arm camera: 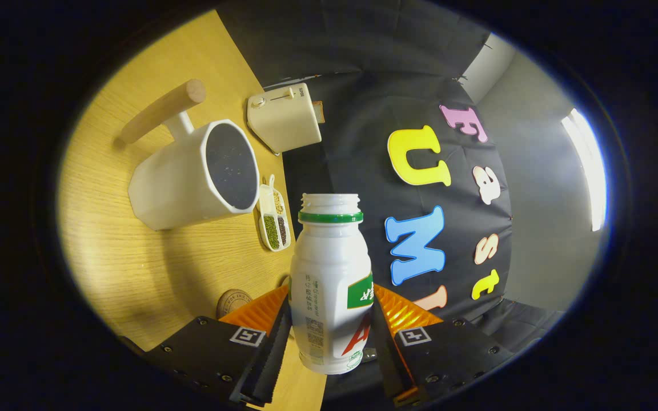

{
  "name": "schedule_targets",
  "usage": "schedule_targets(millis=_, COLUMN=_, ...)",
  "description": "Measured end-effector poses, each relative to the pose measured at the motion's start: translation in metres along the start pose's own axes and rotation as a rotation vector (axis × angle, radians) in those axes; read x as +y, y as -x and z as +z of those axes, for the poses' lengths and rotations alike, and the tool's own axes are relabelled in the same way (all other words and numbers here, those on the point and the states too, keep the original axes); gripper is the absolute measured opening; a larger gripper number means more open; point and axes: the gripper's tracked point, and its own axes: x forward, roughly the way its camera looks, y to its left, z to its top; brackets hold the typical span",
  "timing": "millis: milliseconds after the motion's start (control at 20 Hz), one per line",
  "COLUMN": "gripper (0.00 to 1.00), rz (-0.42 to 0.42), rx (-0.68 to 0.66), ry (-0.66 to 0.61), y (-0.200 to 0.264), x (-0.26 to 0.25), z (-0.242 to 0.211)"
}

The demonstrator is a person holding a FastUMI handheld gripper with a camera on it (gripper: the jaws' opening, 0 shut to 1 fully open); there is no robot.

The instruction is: Take the bottle from table, then pour the juice into the cup, finally place the bottle on the coaster

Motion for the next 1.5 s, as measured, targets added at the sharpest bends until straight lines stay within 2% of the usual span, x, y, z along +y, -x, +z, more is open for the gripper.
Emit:
schedule_targets(millis=850, gripper=0.69, rz=-0.033, rx=-0.022, ry=0.203, y=-0.004, x=-0.005, z=0.010)
schedule_targets(millis=1500, gripper=0.69, rz=-0.057, rx=-0.036, ry=0.295, y=-0.003, x=-0.010, z=0.018)
